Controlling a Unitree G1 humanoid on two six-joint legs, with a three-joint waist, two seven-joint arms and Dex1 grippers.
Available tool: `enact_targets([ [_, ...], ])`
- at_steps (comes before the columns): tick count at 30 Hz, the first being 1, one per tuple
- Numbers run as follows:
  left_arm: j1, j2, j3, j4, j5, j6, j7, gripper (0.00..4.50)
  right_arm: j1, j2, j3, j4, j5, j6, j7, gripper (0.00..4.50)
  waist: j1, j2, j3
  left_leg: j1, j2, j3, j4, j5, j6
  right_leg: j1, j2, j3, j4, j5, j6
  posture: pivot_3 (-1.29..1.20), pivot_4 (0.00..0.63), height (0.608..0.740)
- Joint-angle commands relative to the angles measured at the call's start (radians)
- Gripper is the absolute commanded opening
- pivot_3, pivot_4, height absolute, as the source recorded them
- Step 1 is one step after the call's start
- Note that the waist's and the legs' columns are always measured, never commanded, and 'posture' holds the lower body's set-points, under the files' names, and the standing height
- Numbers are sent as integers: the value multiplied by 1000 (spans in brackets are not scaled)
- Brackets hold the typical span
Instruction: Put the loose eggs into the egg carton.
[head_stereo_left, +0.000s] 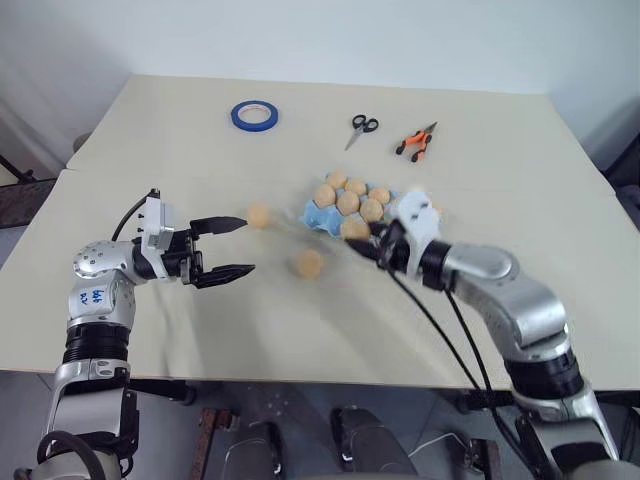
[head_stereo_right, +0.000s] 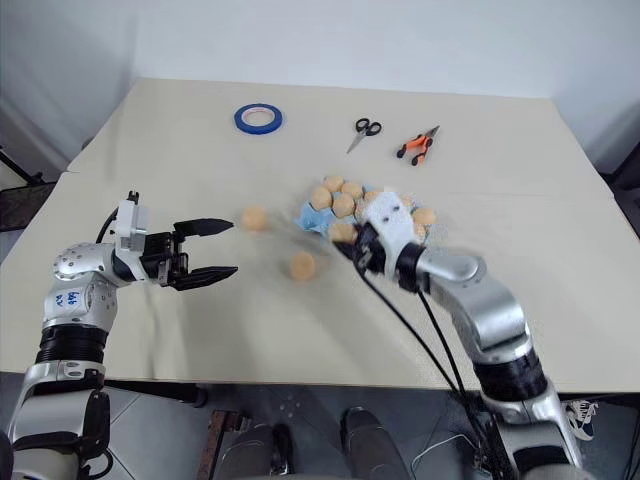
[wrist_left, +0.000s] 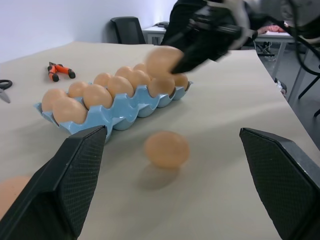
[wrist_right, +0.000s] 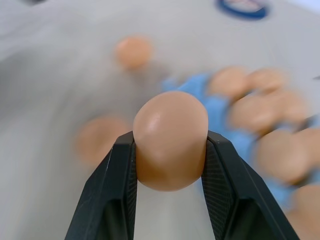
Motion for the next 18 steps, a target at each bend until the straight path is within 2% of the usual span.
enact_targets([
  [1, -14, -8, 13, -15, -21, -10, 7, 4500, -42, 5, 13, 110, -62, -61, -13, 1412, 0, 0, 0, 0, 0, 0, 0, 0, -1, 0, 0, 0, 0, 0, 0, 0, 150, 740],
  [8, 1, -7, 18, -34, -21, -3, 23, 4500, -57, 16, 33, 177, -98, -129, 28, 1412, -4, 0, 0, -1, 0, 2, -1, 1, -3, -1, 0, 0, -1, 0, 1, 0, 150, 740],
  [9, 5, -5, 20, -39, -22, -2, 26, 4500, -55, 17, 30, 175, -99, -131, 29, 2098, -3, 0, 0, -1, 0, 2, -1, 1, -3, -1, 0, 0, -1, 0, 1, 0, 150, 740],
  [14, 23, 0, 26, -63, -27, 8, 40, 4500, -50, 1, 9, 123, -82, -101, 48, 3691, -3, 0, 0, -1, 0, 2, 0, 1, -3, -1, 0, 0, 0, 0, 1, 0, 150, 740],
  [16, 28, -2, 26, -72, -27, 11, 45, 4500, -46, -11, -1, 94, -73, -84, 59, 4293, -3, 0, 0, -1, 0, 2, 0, 1, -3, -1, 0, 1, 0, 0, 1, 0, 150, 740],
  [18, 33, -3, 26, -82, -27, 16, 52, 4500, -38, -30, -10, 62, -66, -68, 73, 4458, -1, 0, 0, -1, 0, 2, 0, 1, -3, -1, 0, 0, 0, 0, 1, 0, 150, 740],
])
